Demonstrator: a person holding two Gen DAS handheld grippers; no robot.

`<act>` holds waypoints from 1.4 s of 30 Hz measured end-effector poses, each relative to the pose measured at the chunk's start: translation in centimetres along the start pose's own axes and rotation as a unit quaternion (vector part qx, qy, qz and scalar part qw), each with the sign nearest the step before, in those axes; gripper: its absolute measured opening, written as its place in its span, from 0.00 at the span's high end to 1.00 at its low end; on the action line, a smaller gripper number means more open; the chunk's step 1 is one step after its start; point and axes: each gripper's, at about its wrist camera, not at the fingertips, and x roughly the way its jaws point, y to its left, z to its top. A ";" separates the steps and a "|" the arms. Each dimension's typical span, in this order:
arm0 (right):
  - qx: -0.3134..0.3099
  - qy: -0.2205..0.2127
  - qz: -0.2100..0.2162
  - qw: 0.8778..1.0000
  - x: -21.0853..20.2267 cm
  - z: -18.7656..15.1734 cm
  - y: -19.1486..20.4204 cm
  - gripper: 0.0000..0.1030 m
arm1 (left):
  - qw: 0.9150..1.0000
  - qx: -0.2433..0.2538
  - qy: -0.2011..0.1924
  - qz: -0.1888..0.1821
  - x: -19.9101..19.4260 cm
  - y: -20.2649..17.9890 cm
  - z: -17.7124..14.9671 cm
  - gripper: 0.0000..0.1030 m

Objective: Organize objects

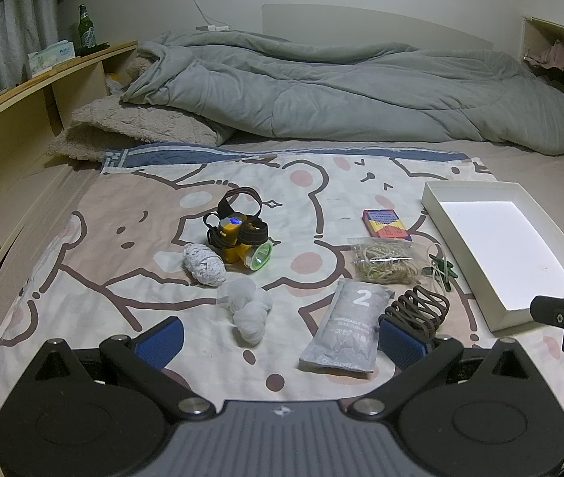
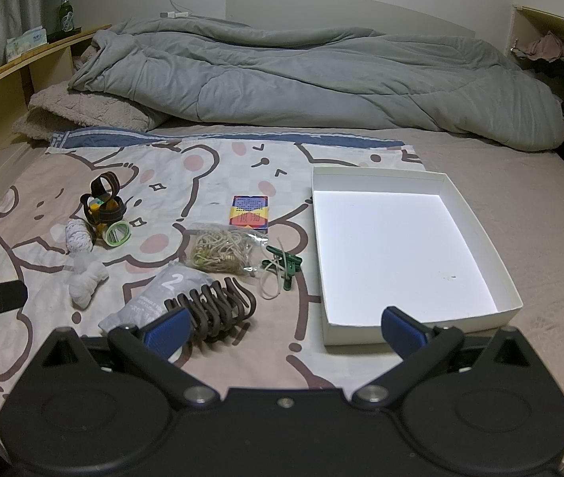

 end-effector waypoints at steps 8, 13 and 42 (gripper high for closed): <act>0.000 0.000 0.000 1.000 0.0 0.0 0.0 0.00 | 1.000 0.000 0.001 0.000 0.1 -0.3 -0.1 0.00; 0.000 0.001 0.000 1.000 0.0 0.0 0.0 0.00 | 1.000 0.000 0.001 0.001 0.1 -0.3 -0.1 0.00; 0.004 -0.018 0.004 1.000 -0.4 1.1 -0.5 0.00 | 1.000 -0.004 -0.017 0.003 -0.4 0.3 1.7 0.00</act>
